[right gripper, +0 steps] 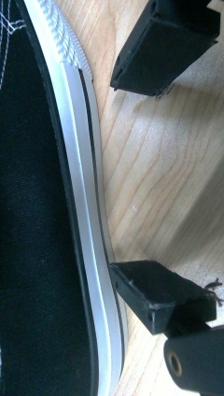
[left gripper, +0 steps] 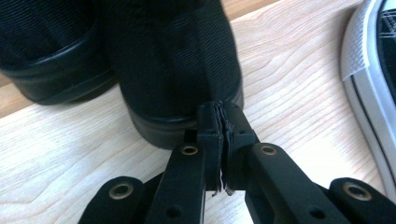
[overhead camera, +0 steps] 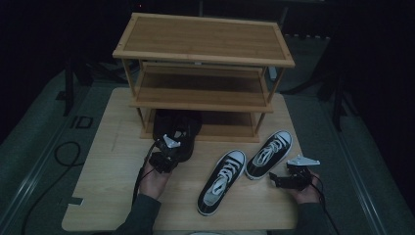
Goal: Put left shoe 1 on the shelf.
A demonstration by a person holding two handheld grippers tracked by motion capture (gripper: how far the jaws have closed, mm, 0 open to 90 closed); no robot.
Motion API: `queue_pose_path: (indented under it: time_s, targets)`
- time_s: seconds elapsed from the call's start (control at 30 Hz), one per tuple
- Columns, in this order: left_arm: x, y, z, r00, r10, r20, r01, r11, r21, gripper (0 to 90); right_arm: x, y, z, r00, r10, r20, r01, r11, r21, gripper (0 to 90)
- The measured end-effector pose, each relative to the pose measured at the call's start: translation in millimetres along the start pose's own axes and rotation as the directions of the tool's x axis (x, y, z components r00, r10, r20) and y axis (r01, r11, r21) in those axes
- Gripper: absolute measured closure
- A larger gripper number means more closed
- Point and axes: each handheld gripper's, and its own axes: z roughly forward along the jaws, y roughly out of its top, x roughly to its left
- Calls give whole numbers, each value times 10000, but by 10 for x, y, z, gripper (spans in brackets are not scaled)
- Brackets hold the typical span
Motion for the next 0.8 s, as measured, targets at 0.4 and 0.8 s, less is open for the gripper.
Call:
queue_pose_path:
  time_s: [0.4,0.8]
  targets:
    - [-7,148,89,9998,-45,-189,42,9999,-123,885,0,0,1,10000,10,-11,-10,10000,-10,103]
    - [14,302,217,9993,-211,-293,207,9997,-147,887,1,0,1,10000,6,-14,-6,10000,-12,103]
